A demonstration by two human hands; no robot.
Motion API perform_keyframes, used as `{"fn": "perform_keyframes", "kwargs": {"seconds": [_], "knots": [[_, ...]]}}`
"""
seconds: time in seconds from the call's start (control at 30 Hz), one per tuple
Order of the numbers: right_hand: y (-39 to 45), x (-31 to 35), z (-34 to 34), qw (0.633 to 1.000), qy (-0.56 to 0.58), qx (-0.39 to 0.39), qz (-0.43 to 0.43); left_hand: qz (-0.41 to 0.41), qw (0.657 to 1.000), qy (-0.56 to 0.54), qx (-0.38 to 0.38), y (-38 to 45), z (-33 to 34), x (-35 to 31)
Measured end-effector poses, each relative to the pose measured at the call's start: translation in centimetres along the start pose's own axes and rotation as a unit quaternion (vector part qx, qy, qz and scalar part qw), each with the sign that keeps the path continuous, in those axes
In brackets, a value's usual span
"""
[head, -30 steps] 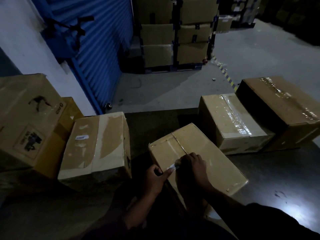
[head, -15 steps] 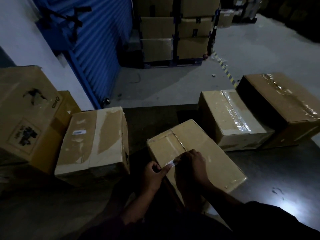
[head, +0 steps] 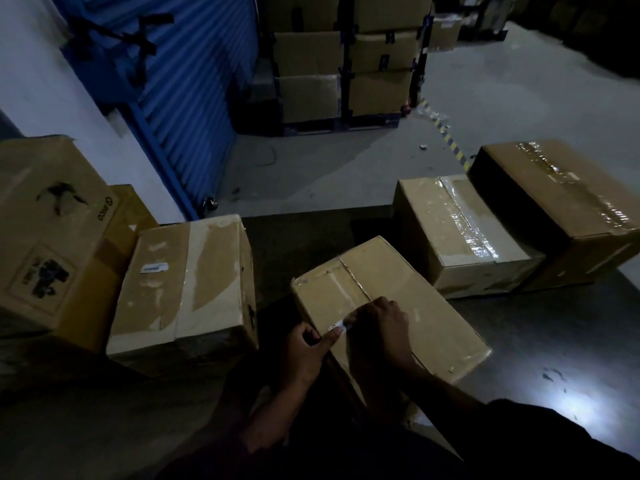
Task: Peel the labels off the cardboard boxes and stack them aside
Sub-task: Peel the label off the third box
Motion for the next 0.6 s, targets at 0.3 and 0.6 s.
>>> {"fn": "perform_keyframes", "kwargs": {"seconds": [0.3,0.6], "knots": [[-0.5,0.0,-1.0,0.998,0.069,-0.001,-0.007,-0.001,1.0,-0.014,0.023,-0.3,0.3,-0.2],[0.1,-0.3,0.3,0.999,0.009,0.046,0.016,-0.014,0.995,-0.077,0.067,-1.0,0.7,0.1]]}}
Point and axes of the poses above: each hand's wrist, its own y-axis towards the middle knuckle, its own z-axis out of the palm, x = y × z, the point moved 9 cm from there along y, towards the middle knuckle, and after that the axes turned 9 degrees about z, right-handed, at the moved point
